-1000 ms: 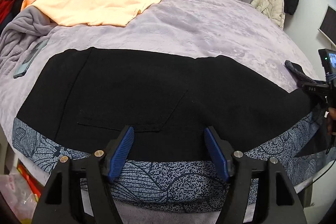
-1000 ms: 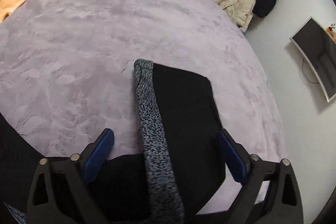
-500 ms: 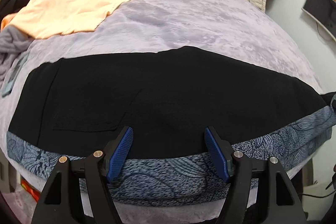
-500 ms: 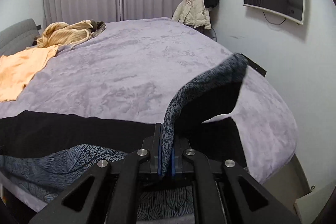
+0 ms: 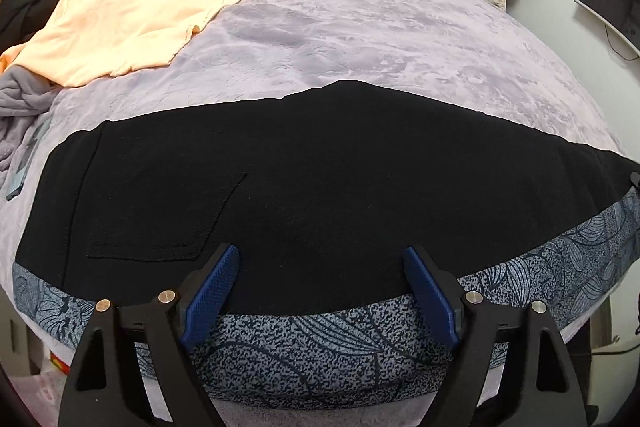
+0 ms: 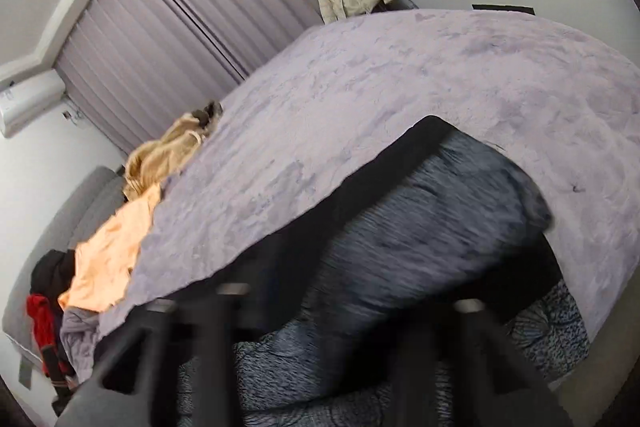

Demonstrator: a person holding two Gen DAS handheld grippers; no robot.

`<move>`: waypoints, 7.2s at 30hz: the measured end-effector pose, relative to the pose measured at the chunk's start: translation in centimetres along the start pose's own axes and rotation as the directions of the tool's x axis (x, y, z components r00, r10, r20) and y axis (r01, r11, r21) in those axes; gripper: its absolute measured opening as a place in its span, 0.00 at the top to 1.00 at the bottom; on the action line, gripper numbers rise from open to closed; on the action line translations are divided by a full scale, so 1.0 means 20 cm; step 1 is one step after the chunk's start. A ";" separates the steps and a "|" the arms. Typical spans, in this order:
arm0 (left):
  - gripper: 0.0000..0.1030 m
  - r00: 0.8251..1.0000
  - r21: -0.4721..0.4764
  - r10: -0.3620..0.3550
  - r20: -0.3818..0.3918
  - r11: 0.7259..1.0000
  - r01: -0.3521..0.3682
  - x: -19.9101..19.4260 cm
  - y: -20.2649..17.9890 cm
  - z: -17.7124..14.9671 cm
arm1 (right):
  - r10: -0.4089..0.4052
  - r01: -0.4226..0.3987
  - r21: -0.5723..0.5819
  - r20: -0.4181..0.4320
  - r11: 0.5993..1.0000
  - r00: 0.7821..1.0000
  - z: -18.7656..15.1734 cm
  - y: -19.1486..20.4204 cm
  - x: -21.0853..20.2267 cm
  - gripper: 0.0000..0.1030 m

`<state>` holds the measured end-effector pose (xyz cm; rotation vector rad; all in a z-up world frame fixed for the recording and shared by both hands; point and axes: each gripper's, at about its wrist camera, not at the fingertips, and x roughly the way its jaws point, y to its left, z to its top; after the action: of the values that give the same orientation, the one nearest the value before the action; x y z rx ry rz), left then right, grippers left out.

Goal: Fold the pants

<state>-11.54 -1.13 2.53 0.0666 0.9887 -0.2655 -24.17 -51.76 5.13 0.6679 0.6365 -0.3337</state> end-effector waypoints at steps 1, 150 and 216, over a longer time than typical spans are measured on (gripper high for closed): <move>0.18 1.000 0.005 -0.003 -0.007 1.000 0.003 0.00 0.00 0.01 | 0.004 -0.003 -0.037 0.029 0.999 1.000 0.02 0.04 -0.06 0.94; 0.00 0.958 -0.124 0.280 -0.059 0.950 -0.285 0.13 0.69 0.52 | -0.067 -0.242 -0.725 -0.370 0.645 0.927 -0.72 2.03 0.95 0.04; 0.00 0.994 0.320 0.003 -0.112 0.947 0.034 0.17 -1.40 0.15 | 0.031 -0.068 -0.219 -0.168 0.973 0.985 -0.38 -0.24 -0.20 0.00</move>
<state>-14.42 -29.26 3.11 0.3751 1.0492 -0.4402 -32.72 -50.00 0.83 0.4967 0.7997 -0.1582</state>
